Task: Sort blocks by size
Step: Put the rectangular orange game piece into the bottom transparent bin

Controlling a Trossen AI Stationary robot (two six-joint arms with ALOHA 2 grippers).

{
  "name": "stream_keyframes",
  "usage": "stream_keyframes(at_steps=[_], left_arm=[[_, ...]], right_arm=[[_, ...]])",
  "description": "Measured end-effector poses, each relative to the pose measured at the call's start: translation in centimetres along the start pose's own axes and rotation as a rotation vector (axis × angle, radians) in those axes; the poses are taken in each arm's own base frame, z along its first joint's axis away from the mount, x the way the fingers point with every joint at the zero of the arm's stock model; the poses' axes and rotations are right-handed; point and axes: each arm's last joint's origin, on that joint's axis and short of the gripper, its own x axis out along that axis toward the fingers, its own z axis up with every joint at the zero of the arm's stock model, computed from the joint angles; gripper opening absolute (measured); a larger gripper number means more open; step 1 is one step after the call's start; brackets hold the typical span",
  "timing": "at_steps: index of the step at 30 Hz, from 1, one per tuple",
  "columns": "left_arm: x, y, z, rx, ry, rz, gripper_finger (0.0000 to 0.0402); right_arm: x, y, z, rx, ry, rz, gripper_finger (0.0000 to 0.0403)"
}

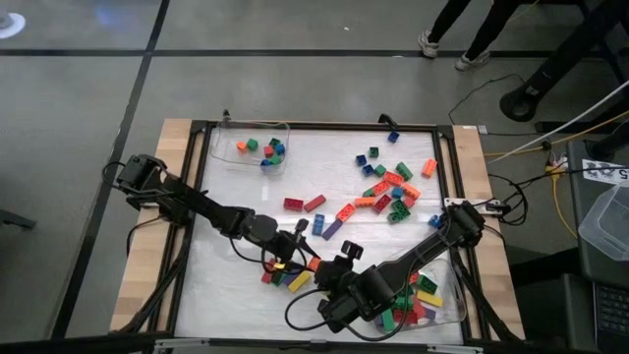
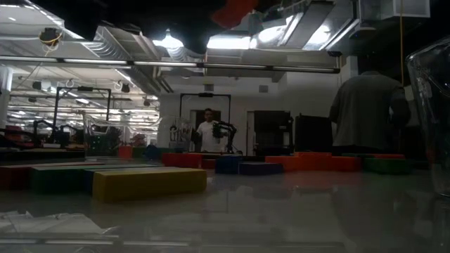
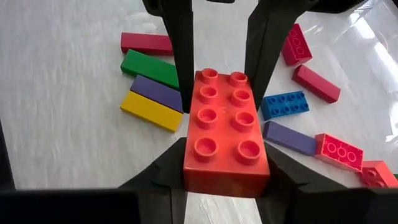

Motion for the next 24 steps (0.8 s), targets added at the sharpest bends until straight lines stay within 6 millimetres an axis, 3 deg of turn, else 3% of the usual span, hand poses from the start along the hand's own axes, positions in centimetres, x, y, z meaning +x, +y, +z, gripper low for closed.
stream_keyframes(at_steps=[5,13,19,24], left_arm=[[0.0,0.0,-0.1,-0.01,0.013,0.043,0.0151],[0.0,0.4,-0.2,-0.092,0.031,0.161,0.021],[-0.1,0.3,-0.9,-0.048,0.108,0.163,0.0199],[-0.1,0.4,-1.4,-0.043,0.161,0.157,0.0192]], right_arm=[[0.0,0.0,-0.1,-0.01,0.044,0.028,0.0154],[-1.2,-1.2,-0.4,-0.039,0.139,0.033,0.0137],[-2.8,-2.3,-0.9,-0.056,0.269,0.075,0.0148],[-4.8,-2.8,-2.7,-0.082,0.448,0.073,0.0141]])
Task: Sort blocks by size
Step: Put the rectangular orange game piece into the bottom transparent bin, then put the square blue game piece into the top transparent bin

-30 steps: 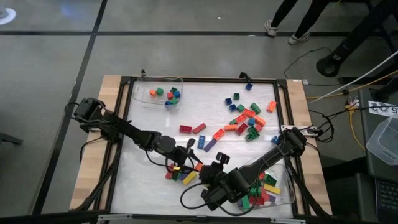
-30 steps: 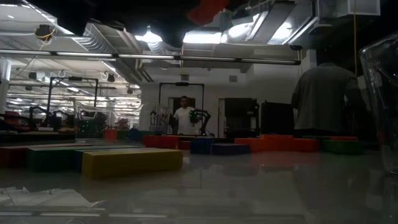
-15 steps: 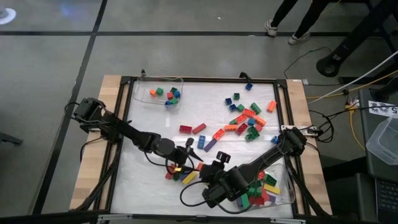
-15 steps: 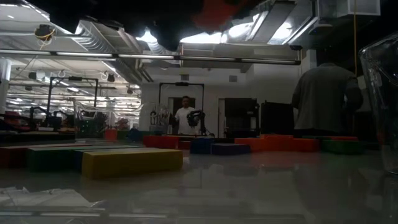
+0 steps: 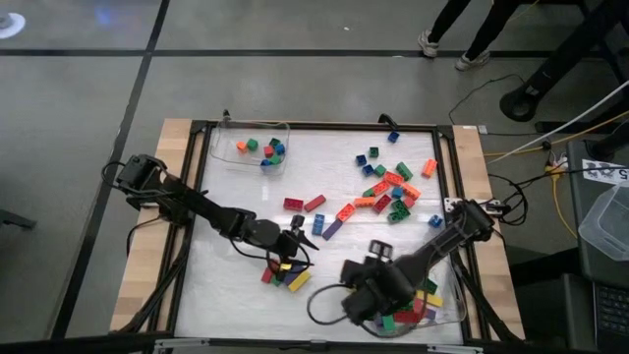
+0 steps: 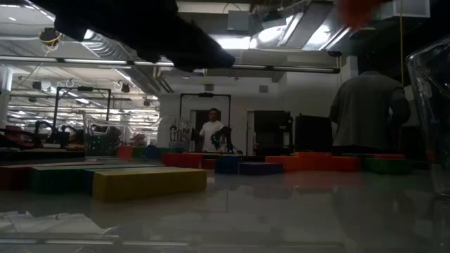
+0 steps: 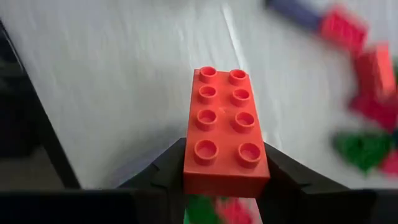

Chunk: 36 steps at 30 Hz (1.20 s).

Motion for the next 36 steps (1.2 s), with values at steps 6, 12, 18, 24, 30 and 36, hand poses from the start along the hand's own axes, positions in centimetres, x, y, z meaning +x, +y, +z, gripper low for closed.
stream_keyframes(at_steps=[6,12,18,24,30,36], left_arm=[[0.0,0.3,-0.4,0.03,0.035,0.004,0.0193],[0.1,0.6,-0.5,0.024,0.043,0.012,0.0193],[0.1,0.6,-0.5,0.023,0.049,0.01,0.0193],[0.1,0.6,-0.6,0.022,0.056,0.01,0.0194],[0.1,0.6,-0.6,0.022,0.056,0.009,0.0194],[-0.1,0.6,-0.5,0.014,0.056,0.01,0.0194]], right_arm=[[-1.7,1.7,-3.6,0.096,0.025,0.055,0.015],[-1.3,3.5,-7.0,0.092,0.04,0.033,0.0152],[-0.3,4.0,-8.4,0.184,0.078,-0.007,0.0154],[0.4,3.7,-8.0,0.255,0.166,-0.01,0.0155],[0.5,3.4,-7.4,0.293,0.187,-0.007,0.0192],[0.7,3.1,-6.9,0.28,0.188,-0.006,0.0256]])
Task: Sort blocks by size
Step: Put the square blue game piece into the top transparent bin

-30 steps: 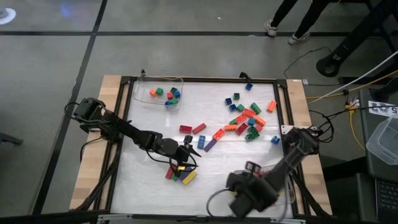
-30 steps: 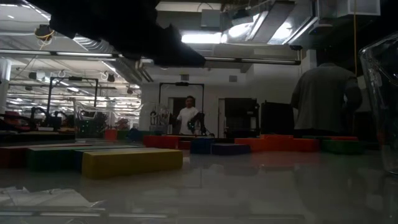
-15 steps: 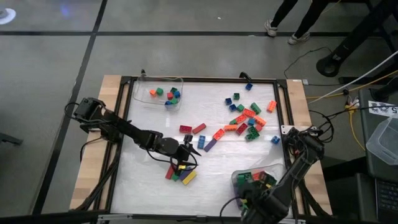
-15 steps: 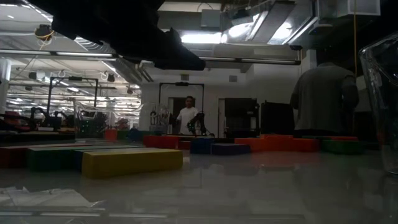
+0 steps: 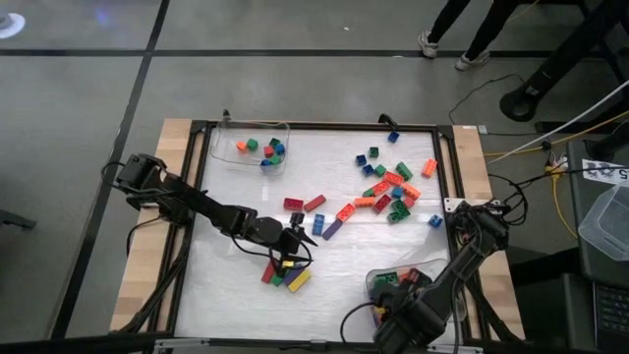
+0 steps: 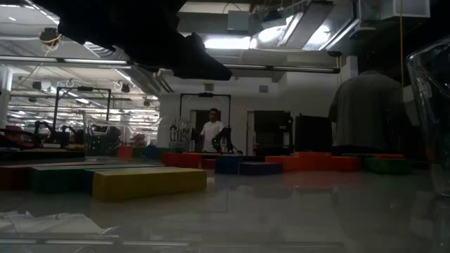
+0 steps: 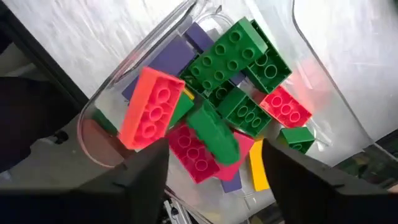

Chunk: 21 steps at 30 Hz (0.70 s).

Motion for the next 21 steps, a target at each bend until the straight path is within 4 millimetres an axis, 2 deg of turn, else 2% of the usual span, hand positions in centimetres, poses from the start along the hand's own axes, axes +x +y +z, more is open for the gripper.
stream_keyframes(at_steps=[2,5,11,14,16,21], left_arm=[[-0.5,0.2,0.3,0.0,0.001,0.001,0.0194],[-1.7,0.8,1.0,-0.005,0.017,0.011,0.0194],[-4.8,2.7,1.7,-0.062,0.089,0.047,0.0194],[-6.0,3.4,1.4,-0.101,0.13,0.065,0.0194],[-6.7,3.8,1.0,-0.118,0.137,0.08,0.0194],[-8.7,5.1,-0.4,-0.16,0.134,0.134,0.0194]], right_arm=[[0.0,-0.1,0.4,0.005,-0.011,-0.003,0.0268],[-0.4,-0.7,2.0,-0.033,-0.116,-0.016,0.0279],[-4.0,-4.9,7.1,-0.197,-0.408,-0.091,0.0278],[-5.9,-8.4,10.6,-0.228,-0.493,-0.164,0.0278],[-6.8,-11.4,13.3,-0.182,-0.51,-0.199,0.0277],[-7.0,-19.8,20.3,0.021,-0.443,-0.279,0.0277]])
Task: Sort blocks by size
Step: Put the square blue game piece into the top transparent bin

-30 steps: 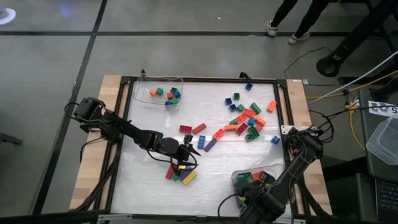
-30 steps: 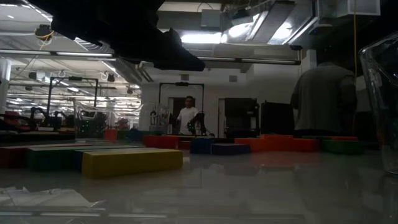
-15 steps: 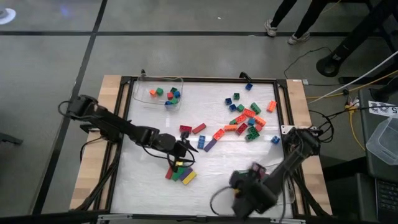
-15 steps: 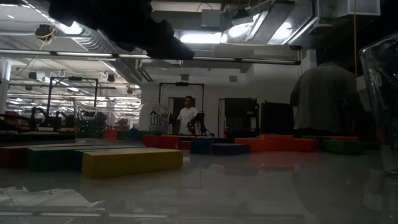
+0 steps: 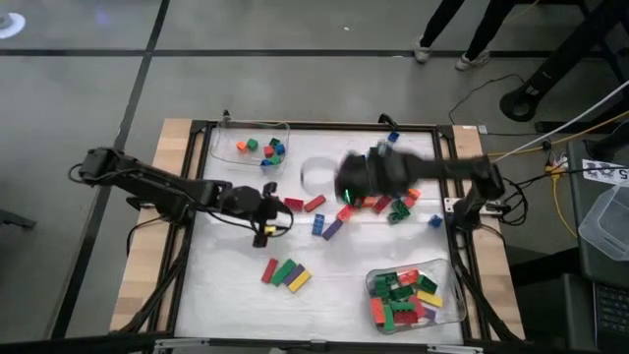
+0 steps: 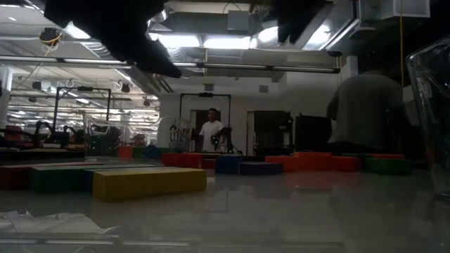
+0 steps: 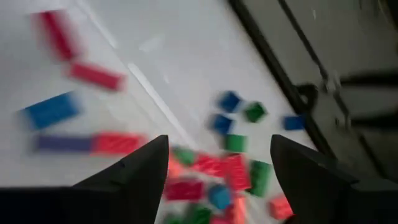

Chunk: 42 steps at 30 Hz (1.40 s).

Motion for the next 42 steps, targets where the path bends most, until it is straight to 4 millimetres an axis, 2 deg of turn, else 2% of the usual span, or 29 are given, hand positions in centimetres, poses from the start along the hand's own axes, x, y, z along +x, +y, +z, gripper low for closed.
stream_keyframes(at_steps=[4,7,10,14,17,20,27,31,42], left_arm=[[-1.6,1.5,-1.1,-0.019,-0.027,0.053,0.0194],[-2.8,2.5,-1.4,-0.029,-0.049,0.093,0.0194],[-3.8,3.2,-1.5,-0.048,-0.083,0.124,0.0194],[-4.6,3.7,-1.7,-0.062,-0.118,0.151,0.0194],[-4.7,3.9,-2.2,-0.049,-0.109,0.163,0.0194],[-4.6,4.1,-2.6,-0.055,-0.082,0.169,0.0194],[-4.5,4.1,-2.9,-0.061,-0.05,0.166,0.0194],[-4.5,4.0,-3.0,-0.062,-0.043,0.165,0.0194],[-4.5,4.0,-3.0,-0.06,-0.041,0.165,0.0194]], right_arm=[[4.9,-6.2,3.2,0.094,0.129,-0.008,0.0277],[8.6,-10.4,4.6,0.2,0.216,0.022,0.0277],[12.0,-14.4,5.0,0.336,0.312,0.067,0.0277],[16.7,-17.8,4.6,0.493,0.409,0.116,0.0277],[19.5,-18.4,3.7,0.561,0.451,0.096,0.0277],[22.1,-17.5,2.5,0.563,0.479,0.104,0.0277],[25.8,-15.7,0.4,0.574,0.474,0.158,0.0277],[26.6,-15.4,-0.1,0.591,0.464,0.17,0.0277],[26.7,-15.4,-0.4,0.704,0.484,0.114,0.0277]])
